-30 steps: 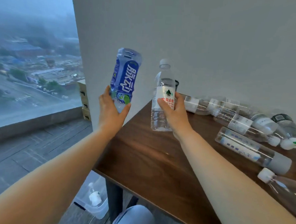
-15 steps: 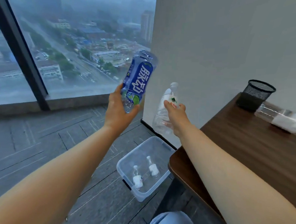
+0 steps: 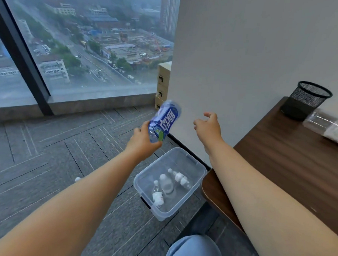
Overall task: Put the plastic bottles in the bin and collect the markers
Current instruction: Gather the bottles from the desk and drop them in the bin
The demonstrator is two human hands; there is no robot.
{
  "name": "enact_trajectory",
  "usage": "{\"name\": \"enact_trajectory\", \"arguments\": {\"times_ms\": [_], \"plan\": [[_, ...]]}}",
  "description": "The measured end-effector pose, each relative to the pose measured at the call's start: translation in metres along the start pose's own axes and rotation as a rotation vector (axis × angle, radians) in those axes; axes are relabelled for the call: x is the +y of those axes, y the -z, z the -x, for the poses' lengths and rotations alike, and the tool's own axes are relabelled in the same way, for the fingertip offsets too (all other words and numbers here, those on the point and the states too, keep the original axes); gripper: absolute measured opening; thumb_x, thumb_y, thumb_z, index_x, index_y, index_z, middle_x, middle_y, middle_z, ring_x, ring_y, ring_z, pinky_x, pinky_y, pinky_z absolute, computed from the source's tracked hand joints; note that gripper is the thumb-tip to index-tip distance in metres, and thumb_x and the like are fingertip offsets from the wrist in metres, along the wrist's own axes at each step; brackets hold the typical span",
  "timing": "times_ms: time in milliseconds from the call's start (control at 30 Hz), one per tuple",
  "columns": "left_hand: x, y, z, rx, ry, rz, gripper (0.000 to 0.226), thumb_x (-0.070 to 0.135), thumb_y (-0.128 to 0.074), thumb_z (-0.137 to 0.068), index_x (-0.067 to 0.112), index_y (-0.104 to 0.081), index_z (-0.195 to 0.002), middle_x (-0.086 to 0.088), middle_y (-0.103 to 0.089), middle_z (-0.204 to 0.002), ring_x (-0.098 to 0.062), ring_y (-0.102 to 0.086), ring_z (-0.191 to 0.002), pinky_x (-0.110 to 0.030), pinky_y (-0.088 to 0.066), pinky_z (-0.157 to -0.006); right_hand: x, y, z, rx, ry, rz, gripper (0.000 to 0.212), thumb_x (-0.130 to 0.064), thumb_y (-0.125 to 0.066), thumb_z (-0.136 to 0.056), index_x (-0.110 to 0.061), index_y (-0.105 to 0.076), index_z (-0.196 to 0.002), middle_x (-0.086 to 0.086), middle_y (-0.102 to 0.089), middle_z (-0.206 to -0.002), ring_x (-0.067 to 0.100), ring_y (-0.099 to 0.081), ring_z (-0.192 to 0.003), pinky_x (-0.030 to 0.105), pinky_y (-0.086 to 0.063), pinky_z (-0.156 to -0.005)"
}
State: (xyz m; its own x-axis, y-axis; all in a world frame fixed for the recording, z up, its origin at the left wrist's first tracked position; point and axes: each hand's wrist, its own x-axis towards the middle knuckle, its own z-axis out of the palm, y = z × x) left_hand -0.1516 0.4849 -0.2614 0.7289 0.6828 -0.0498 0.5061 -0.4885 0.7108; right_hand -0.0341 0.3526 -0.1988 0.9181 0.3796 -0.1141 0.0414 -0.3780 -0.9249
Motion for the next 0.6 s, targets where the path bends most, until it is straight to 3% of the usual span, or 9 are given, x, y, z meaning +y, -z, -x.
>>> {"name": "enact_trajectory", "arguments": {"times_ms": [67, 133, 267, 367, 533, 600], "plan": [[-0.002, -0.01, -0.001, -0.098, 0.051, -0.052, 0.086, 0.035, -0.068, -0.08, 0.025, -0.015, -0.147, -0.016, -0.034, -0.136, -0.035, -0.049, -0.117, -0.041, -0.051, -0.083, 0.001, 0.001, -0.001, 0.017, 0.001, -0.011, 0.044, -0.013, -0.047, -0.09, -0.011, -0.037, -0.132, 0.014, -0.059, -0.114, 0.024, -0.058, -0.097, 0.031, -0.042, -0.078], [-0.001, -0.019, -0.003, -0.141, 0.072, -0.053, 0.087, 0.038, -0.064, -0.083, 0.024, -0.009, -0.149, -0.018, -0.029, -0.142, -0.036, -0.044, -0.125, -0.044, -0.045, -0.094, 0.001, 0.001, -0.001, 0.012, 0.014, -0.018, 0.043, -0.011, -0.048, -0.089, -0.01, -0.038, -0.131, 0.017, -0.06, -0.115, 0.022, -0.058, -0.093, 0.03, -0.041, -0.075], [0.003, -0.03, -0.01, -0.221, 0.06, -0.101, 0.09, 0.056, -0.048, -0.087, 0.025, 0.009, -0.148, -0.017, -0.012, -0.156, -0.037, -0.02, -0.141, -0.053, -0.025, -0.113, 0.001, 0.001, 0.0, -0.002, 0.053, -0.022, 0.042, -0.01, -0.049, -0.089, -0.009, -0.038, -0.13, 0.013, -0.06, -0.097, 0.019, -0.055, -0.084, 0.021, -0.04, -0.061], [0.006, -0.028, -0.009, -0.16, -0.025, 0.006, 0.079, 0.046, -0.043, -0.093, 0.021, 0.006, -0.149, -0.011, -0.008, -0.158, -0.027, -0.009, -0.146, -0.045, -0.014, -0.118, 0.002, 0.003, 0.0, -0.021, 0.062, -0.032, 0.044, -0.008, -0.049, -0.088, -0.009, -0.036, -0.13, 0.012, -0.059, -0.092, 0.019, -0.054, -0.083, 0.018, -0.038, -0.06], [0.004, -0.023, -0.006, -0.032, -0.095, 0.043, 0.063, 0.032, -0.046, -0.096, 0.013, -0.017, -0.148, -0.011, -0.028, -0.152, -0.025, -0.029, -0.14, -0.041, -0.026, -0.114, 0.001, 0.001, 0.001, -0.037, 0.081, -0.037, 0.042, -0.008, -0.048, -0.088, -0.009, -0.037, -0.129, 0.002, -0.06, -0.08, 0.018, -0.056, -0.086, 0.025, -0.041, -0.075], [0.002, -0.021, -0.005, -0.037, -0.09, 0.018, 0.054, 0.029, -0.048, -0.095, 0.011, -0.03, -0.143, -0.013, -0.04, -0.144, -0.025, -0.042, -0.13, -0.04, -0.036, -0.108, 0.0, 0.001, 0.002, -0.05, 0.086, -0.038, 0.038, -0.008, -0.047, -0.088, -0.009, -0.039, -0.126, -0.001, -0.06, -0.076, 0.015, -0.057, -0.079, 0.024, -0.041, -0.071]]}}
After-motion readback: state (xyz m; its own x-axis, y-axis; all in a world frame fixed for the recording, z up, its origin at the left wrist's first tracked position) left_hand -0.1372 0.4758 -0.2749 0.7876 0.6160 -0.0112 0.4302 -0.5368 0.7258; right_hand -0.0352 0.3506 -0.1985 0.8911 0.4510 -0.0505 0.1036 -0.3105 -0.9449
